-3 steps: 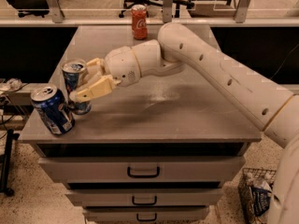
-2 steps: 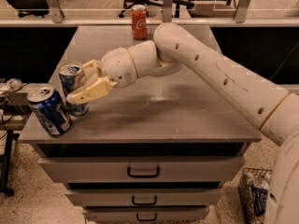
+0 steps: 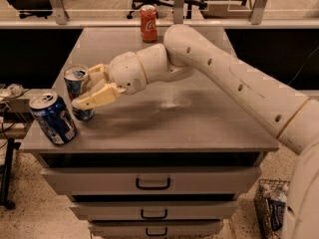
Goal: Move redbull can near pepsi can
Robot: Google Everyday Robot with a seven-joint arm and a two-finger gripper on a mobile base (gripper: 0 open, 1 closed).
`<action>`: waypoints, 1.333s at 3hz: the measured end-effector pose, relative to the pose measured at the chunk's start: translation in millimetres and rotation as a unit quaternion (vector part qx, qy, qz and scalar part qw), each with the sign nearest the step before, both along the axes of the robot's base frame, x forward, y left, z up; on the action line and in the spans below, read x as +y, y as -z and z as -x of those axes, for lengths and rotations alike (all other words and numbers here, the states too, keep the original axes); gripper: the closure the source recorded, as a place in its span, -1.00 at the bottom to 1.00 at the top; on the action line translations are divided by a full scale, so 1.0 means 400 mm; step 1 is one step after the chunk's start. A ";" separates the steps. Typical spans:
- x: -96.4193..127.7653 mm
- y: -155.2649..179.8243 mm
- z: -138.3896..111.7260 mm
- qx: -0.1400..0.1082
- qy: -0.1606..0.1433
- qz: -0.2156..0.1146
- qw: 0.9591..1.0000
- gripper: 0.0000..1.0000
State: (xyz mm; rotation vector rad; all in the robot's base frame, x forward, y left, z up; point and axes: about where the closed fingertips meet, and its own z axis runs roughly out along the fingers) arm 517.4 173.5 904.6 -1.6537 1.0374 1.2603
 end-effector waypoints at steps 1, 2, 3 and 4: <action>0.002 0.003 0.001 -0.002 -0.001 0.000 1.000 -0.83; 0.004 0.002 0.004 -0.003 -0.002 -0.001 1.000 -1.00; 0.003 0.002 0.004 -0.003 -0.001 -0.001 1.000 -1.00; -0.055 -0.008 -0.015 -0.009 0.021 0.004 1.000 -1.00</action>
Offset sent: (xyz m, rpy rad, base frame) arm 0.0000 -0.0022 -0.0008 0.0041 -0.0095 -0.0036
